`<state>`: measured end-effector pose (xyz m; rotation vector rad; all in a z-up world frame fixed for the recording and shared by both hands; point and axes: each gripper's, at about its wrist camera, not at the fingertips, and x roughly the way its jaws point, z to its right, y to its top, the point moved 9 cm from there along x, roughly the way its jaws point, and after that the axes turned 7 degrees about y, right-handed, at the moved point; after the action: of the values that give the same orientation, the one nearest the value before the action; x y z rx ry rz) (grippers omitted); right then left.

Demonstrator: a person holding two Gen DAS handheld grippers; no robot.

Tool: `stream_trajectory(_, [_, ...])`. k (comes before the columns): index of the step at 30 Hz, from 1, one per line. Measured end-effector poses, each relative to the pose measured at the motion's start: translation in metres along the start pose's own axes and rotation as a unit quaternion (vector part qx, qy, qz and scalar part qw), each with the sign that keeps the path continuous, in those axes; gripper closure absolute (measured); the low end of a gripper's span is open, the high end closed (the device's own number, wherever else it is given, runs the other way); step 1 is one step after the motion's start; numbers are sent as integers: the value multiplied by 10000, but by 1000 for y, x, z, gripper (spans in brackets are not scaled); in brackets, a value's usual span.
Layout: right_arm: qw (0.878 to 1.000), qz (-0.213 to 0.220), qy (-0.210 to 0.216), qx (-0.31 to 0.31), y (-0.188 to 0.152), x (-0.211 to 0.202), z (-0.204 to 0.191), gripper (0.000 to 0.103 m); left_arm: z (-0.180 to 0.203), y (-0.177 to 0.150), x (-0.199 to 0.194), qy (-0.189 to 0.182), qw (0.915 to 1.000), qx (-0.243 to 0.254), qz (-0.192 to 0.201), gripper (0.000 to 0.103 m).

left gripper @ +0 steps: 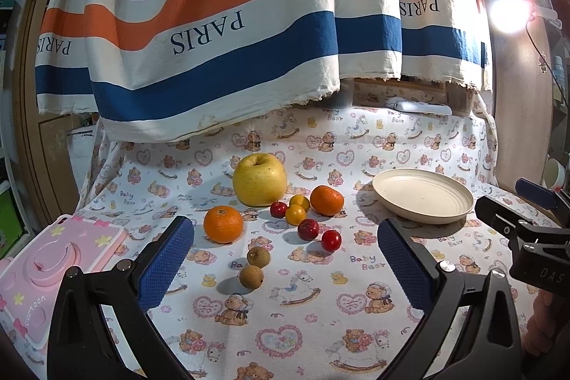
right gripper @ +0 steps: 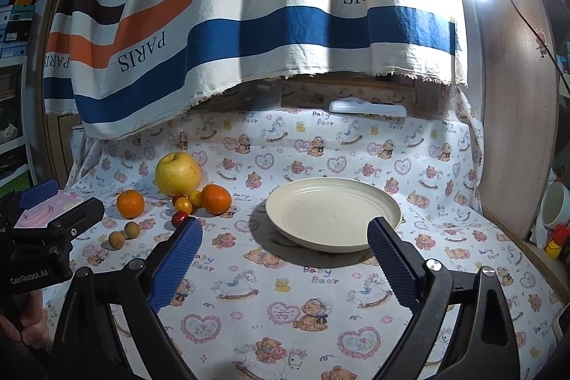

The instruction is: Organize fruits

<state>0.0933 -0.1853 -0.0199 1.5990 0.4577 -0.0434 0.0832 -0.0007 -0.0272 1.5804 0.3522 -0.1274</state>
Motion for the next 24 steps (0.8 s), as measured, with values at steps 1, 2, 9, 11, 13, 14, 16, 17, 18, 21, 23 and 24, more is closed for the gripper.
stream_trajectory(1, [10000,-9,-13,7,0,0,0,8,0,0,0,1,10000,-1,-1,0])
stream_trajectory(2, [10000,-9,-14,17,0,0,1,8,1,0,0,1,10000,0,0,0])
stream_trajectory(9, [10000,-11,-13,17,0,0,1,8,0,0,0,0,10000,-5,-2,0])
stream_trajectory(11, [10000,-8,-13,22,0,1,1,7,0,0,0,0,10000,-4,-2,0])
stream_trajectory(13, [10000,-10,-28,20,0,1,2,7,0,0,0,7,10000,1,-6,0])
stream_trajectory(14, [10000,-9,-36,19,0,0,2,6,0,0,0,7,10000,-1,-4,0])
stream_trajectory(16, [10000,-2,-56,15,0,0,3,5,-1,0,1,3,10000,-4,-7,0])
stream_trajectory(17, [10000,3,-63,13,0,0,3,4,-1,0,1,6,10000,-4,-10,0])
stream_trajectory(18, [10000,7,-69,11,0,0,3,4,-1,-1,1,11,10000,-3,-18,0])
stream_trajectory(21, [10000,5,-72,8,0,0,3,3,-1,-1,2,13,10000,0,-29,0])
stream_trajectory(23, [10000,8,-70,6,0,-1,3,1,-1,-1,2,12,10000,0,-31,0])
stream_trajectory(24, [10000,6,-68,7,1,0,3,1,-1,-1,2,12,10000,1,-34,0])
